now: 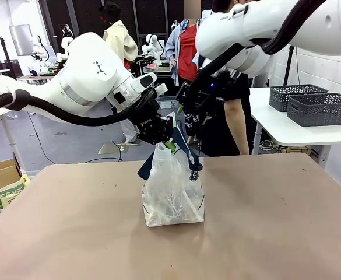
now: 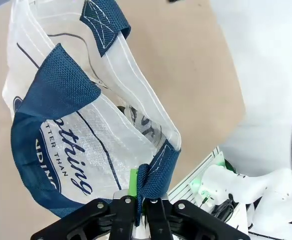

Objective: Transfer purchased items from the store into the shopping bag.
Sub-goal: Move the Reusable shopping bag to the right side of the table.

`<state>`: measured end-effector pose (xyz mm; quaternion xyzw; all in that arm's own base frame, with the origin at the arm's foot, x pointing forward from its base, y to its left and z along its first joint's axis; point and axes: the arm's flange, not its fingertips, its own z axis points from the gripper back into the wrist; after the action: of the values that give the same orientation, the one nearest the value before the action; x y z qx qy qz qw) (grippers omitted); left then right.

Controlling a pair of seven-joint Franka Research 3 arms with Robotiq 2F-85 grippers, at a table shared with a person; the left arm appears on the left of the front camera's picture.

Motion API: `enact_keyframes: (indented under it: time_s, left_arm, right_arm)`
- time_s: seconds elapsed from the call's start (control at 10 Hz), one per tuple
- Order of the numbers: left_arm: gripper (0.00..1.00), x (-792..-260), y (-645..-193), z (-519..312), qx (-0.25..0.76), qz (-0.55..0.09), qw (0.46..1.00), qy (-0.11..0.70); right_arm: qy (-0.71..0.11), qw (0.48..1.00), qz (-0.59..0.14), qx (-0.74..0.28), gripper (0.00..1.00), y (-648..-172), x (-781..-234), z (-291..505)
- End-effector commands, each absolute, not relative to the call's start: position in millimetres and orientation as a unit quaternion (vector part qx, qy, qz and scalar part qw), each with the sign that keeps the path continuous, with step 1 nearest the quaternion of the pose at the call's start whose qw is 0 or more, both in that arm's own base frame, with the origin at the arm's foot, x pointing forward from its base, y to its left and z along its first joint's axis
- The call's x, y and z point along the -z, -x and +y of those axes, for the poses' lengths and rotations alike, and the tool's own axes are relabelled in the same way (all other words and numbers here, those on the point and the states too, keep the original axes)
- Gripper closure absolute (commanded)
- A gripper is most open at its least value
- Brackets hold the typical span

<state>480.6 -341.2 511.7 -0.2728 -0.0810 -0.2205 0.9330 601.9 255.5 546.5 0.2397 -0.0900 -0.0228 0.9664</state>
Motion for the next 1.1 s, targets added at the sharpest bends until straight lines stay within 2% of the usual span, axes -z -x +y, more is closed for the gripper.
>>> enact_keyframes:
  time_s: [0.0, 0.2, 0.3, 0.4, 0.7, 0.8, 1.0]
  left_arm:
    - [1.00, -513.1, -480.6, -340.0, 0.221, -0.079, 0.933, 0.273]
    - [1.00, -513.1, -480.6, -340.0, 0.221, -0.079, 0.933, 0.273]
    - [1.00, -513.1, -480.6, -340.0, 0.221, -0.079, 0.933, 0.273]
    - [1.00, -513.1, -480.6, -340.0, 0.221, -0.079, 0.933, 0.273]
    - [1.00, -513.1, -480.6, -340.0, 0.221, -0.079, 0.933, 0.273]
    - [1.00, -513.1, -480.6, -340.0, 0.221, -0.079, 0.933, 0.273]
    - [1.00, -513.1, -480.6, -340.0, 0.221, -0.079, 0.933, 0.273]
  right_arm:
    - [-0.270, 0.957, -0.104, -0.021, 0.00, -596.7, -553.4, 224.2]
    - [-0.304, 0.937, -0.095, -0.146, 0.00, -596.7, -565.7, 190.7]
    - [-0.338, 0.906, -0.098, -0.237, 0.00, -587.2, -572.1, 175.0]
    - [-0.334, 0.885, -0.119, -0.303, 0.00, -576.9, -573.5, 166.3]
    - [-0.308, 0.827, -0.211, -0.420, 0.00, -535.5, -579.7, 147.5]
    - [-0.319, 0.811, -0.245, -0.425, 0.00, -524.1, -577.1, 142.8]
    - [-0.289, 0.796, -0.273, -0.456, 0.00, -503.7, -571.4, 137.0]
